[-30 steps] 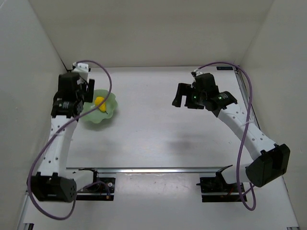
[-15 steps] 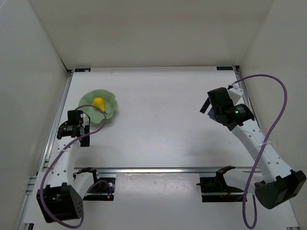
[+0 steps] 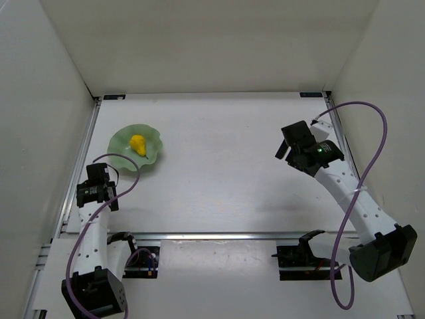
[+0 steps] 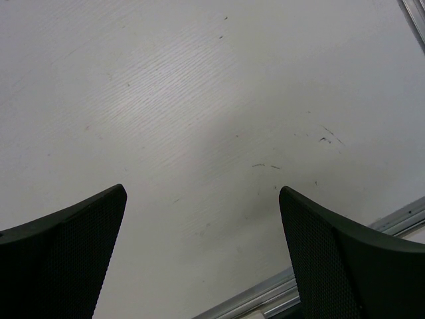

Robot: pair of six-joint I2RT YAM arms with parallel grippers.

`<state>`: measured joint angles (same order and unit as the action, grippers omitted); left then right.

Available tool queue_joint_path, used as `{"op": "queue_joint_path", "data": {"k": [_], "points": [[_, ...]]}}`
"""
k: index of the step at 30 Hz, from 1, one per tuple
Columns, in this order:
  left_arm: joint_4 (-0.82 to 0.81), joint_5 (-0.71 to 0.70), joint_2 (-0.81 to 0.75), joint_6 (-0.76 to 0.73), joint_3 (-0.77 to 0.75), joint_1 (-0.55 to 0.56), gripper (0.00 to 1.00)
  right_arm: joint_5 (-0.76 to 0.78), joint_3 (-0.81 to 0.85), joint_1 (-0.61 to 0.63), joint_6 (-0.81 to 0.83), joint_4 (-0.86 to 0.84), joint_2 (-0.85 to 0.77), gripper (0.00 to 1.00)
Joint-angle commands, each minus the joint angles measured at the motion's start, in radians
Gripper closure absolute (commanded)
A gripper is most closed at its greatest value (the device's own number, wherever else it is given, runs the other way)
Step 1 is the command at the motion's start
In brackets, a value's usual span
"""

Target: Place and organize the fake fruits in the fruit bowl

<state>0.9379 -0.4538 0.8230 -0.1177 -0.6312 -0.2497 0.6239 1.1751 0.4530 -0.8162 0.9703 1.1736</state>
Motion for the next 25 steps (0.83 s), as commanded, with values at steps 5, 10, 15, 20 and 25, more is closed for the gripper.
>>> {"op": "queue_joint_path", "data": {"k": [5, 10, 15, 20, 25], "points": [[-0.022, -0.025, -0.013, 0.019, -0.002, -0.006, 0.20, 0.017, 0.034, 0.000, -0.014, 0.002, -0.008, 0.00], [-0.022, -0.034, -0.013, 0.020, -0.002, -0.006, 0.20, 0.017, 0.024, 0.000, -0.014, 0.002, -0.008, 0.00], [-0.022, -0.034, -0.013, 0.020, -0.002, -0.006, 0.20, 0.017, 0.015, 0.000, -0.014, 0.002, -0.008, 0.00], [-0.022, -0.034, -0.013, 0.020, -0.002, -0.006, 0.20, 0.005, 0.015, 0.000, -0.005, -0.008, 0.003, 0.00], [-0.022, -0.034, -0.013, 0.020, -0.002, -0.006, 0.20, -0.004, 0.003, 0.000, 0.008, -0.025, -0.017, 0.00]]}}
